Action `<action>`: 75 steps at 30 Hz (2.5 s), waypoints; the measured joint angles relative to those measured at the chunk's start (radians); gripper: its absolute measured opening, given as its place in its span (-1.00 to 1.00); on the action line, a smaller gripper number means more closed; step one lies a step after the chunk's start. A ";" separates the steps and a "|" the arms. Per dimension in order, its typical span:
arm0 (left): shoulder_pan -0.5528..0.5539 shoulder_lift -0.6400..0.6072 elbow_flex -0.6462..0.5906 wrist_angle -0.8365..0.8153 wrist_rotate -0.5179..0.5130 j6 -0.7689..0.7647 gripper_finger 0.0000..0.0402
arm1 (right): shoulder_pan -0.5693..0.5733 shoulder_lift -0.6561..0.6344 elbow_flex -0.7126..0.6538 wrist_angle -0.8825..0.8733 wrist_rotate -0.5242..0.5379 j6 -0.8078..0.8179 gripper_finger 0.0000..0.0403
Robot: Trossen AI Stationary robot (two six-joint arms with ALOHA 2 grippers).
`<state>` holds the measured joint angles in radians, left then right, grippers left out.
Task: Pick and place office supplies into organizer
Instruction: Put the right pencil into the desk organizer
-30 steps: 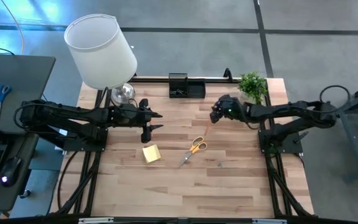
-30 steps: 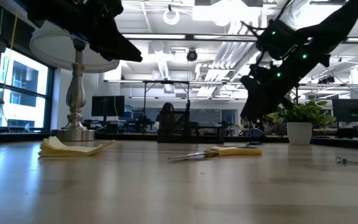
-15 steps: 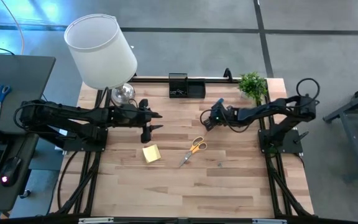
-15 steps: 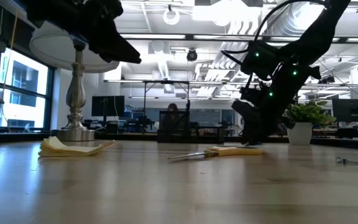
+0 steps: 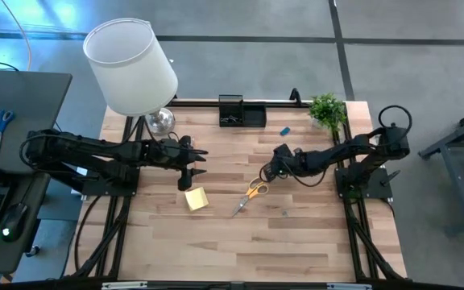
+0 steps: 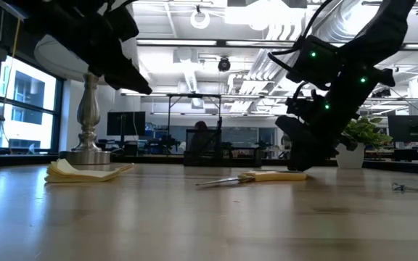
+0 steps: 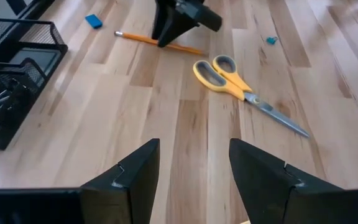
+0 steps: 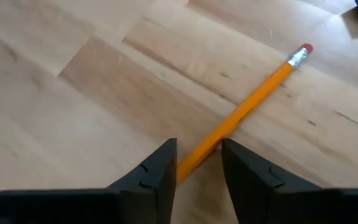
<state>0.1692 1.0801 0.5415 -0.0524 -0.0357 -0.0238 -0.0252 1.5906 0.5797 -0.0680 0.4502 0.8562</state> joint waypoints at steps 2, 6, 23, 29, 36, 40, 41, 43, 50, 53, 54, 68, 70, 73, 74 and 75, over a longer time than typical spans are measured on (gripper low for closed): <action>0.000 0.000 0.000 0.002 0.000 0.000 -0.08 | 0.017 0.000 0.000 -0.003 0.013 -0.001 -0.55; 0.000 0.000 -0.001 0.007 0.000 0.000 -0.08 | 0.033 0.001 -0.001 -0.006 0.020 -0.023 -0.81; 0.001 0.000 -0.002 0.021 -0.001 0.000 -0.08 | 0.093 -0.038 -0.005 0.057 0.107 -0.119 -0.99; 0.001 0.000 -0.002 0.020 -0.001 0.001 -0.08 | 0.129 -0.153 -0.005 0.114 0.182 -0.193 -0.99; 0.001 0.000 -0.002 0.026 -0.001 0.002 -0.08 | 0.134 -0.233 -0.003 0.123 0.224 -0.255 -0.99; 0.001 0.000 -0.002 0.027 -0.001 0.001 -0.08 | 0.105 -0.174 -0.006 0.078 0.252 -0.222 -0.99; 0.001 0.000 -0.002 0.027 -0.001 0.001 -0.08 | 0.102 -0.150 -0.007 0.073 0.255 -0.216 -0.97; 0.001 0.000 -0.002 0.027 -0.001 0.001 -0.08 | 0.105 -0.096 -0.007 0.096 0.262 -0.210 -0.93; 0.001 0.000 -0.002 0.028 -0.001 0.001 -0.08 | 0.153 0.029 -0.007 0.209 0.279 -0.225 -0.56; 0.001 0.000 -0.002 0.026 -0.001 0.001 -0.08 | 0.177 0.046 -0.007 0.200 0.280 -0.190 -0.43; 0.001 0.000 -0.002 0.026 -0.001 0.001 -0.08 | 0.190 0.048 -0.007 0.189 0.285 -0.178 -0.40; 0.001 0.000 -0.002 0.027 -0.001 0.000 -0.08 | 0.342 0.047 -0.007 -0.033 0.438 0.070 -0.58; 0.001 0.000 -0.002 0.028 -0.001 -0.006 -0.08 | 0.354 0.047 -0.007 -0.074 0.440 0.101 -0.61; 0.001 0.000 -0.002 0.042 -0.001 -0.008 -0.08 | 0.371 0.047 -0.007 -0.118 0.473 0.152 -0.61; 0.001 0.000 -0.002 0.045 -0.001 -0.008 -0.08 | 0.375 0.047 -0.007 -0.120 0.480 0.157 -0.60; 0.001 0.000 -0.002 0.047 -0.001 -0.009 -0.08 | 0.379 0.047 -0.007 -0.119 0.483 0.157 -0.58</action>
<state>0.1699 1.0801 0.5396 -0.0058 -0.0364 -0.0330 0.3539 1.6379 0.5728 -0.1873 0.9330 1.0133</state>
